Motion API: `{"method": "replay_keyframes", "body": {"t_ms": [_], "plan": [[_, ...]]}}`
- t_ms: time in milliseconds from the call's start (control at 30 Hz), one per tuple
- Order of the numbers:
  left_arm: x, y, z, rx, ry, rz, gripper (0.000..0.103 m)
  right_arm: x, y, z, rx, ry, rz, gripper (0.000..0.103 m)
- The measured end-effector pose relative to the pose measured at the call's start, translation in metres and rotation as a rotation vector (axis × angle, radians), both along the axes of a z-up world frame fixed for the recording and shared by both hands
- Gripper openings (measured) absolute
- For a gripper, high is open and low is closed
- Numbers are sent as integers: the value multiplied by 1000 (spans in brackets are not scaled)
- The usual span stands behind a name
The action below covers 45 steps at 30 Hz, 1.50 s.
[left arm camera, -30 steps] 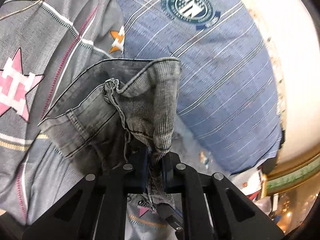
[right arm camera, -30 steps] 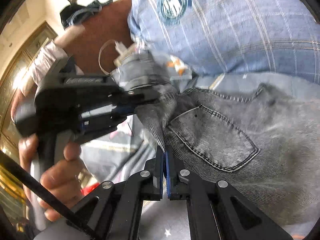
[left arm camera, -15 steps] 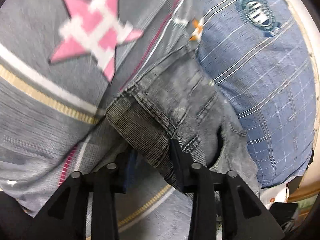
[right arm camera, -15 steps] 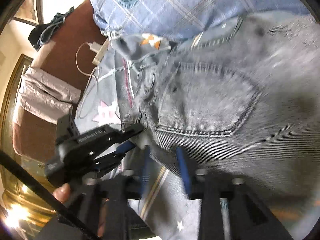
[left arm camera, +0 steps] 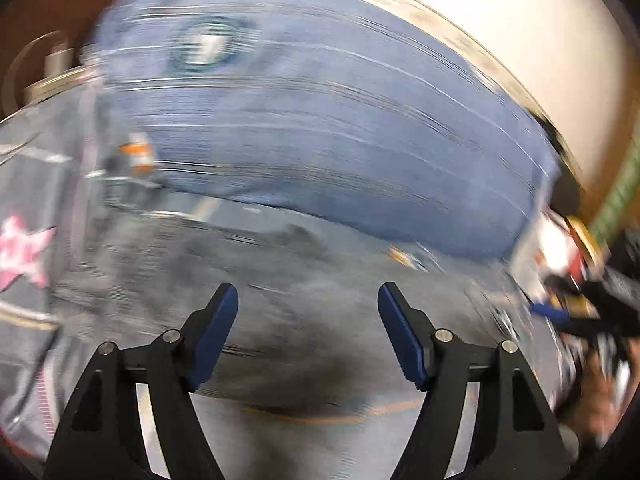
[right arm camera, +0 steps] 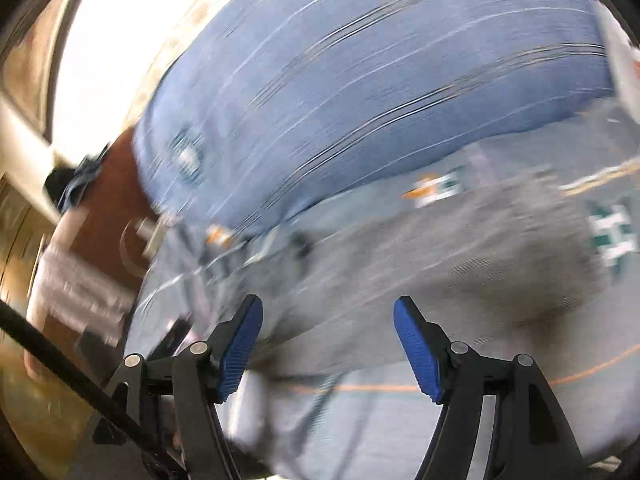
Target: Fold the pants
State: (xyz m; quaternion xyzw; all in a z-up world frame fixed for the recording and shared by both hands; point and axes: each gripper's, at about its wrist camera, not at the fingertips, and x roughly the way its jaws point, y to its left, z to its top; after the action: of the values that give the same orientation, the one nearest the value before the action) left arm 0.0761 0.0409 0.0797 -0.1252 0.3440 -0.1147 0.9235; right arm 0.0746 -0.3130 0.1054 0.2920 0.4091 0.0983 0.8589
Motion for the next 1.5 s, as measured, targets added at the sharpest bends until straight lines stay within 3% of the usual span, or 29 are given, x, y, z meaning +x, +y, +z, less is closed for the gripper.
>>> {"method": "replay_keyframes", "body": {"t_ms": [100, 167, 367, 533, 667, 700, 767, 867, 1000, 1067, 1100, 1167, 1267, 1367, 1433, 1500], "plan": [[-3, -59, -8, 82, 18, -151, 72, -5, -59, -24, 72, -3, -120, 70], [-2, -97, -17, 137, 34, -244, 72, -4, -79, -37, 70, 64, -167, 70], [-6, -212, -34, 278, 0, -488, 72, -10, -135, -44, 50, 98, -307, 70], [-8, -292, -64, 452, -56, -701, 72, -16, -178, -83, 243, 185, -393, 70], [2, -328, -89, 558, -25, -765, 70, -17, -195, -110, 390, 226, -413, 70], [6, -335, -94, 582, -18, -763, 67, -17, -198, -113, 409, 227, -414, 70], [12, -346, -102, 610, -2, -773, 49, -17, -201, -115, 422, 229, -418, 70], [15, -357, -106, 620, -48, -785, 46, -16, -202, -118, 428, 239, -426, 70], [19, -361, -103, 601, -28, -744, 41, -17, -206, -127, 463, 264, -442, 70], [14, -365, -104, 621, -38, -776, 16, -13, -204, -136, 485, 287, -436, 70], [13, -365, -102, 616, -22, -776, 15, -9, -202, -140, 497, 303, -426, 70], [20, -358, -96, 517, 47, -767, 10, 1, -196, -148, 531, 324, -392, 70], [41, -336, -86, 307, 160, -722, 8, 14, -188, -155, 522, 359, -368, 70], [55, -321, -80, 170, 224, -691, 8, 34, -183, -153, 507, 366, -340, 70], [57, -318, -77, 135, 231, -684, 8, 57, -182, -148, 464, 356, -266, 65], [56, -319, -75, 133, 225, -689, 7, 68, -181, -147, 408, 373, -243, 35]]}}
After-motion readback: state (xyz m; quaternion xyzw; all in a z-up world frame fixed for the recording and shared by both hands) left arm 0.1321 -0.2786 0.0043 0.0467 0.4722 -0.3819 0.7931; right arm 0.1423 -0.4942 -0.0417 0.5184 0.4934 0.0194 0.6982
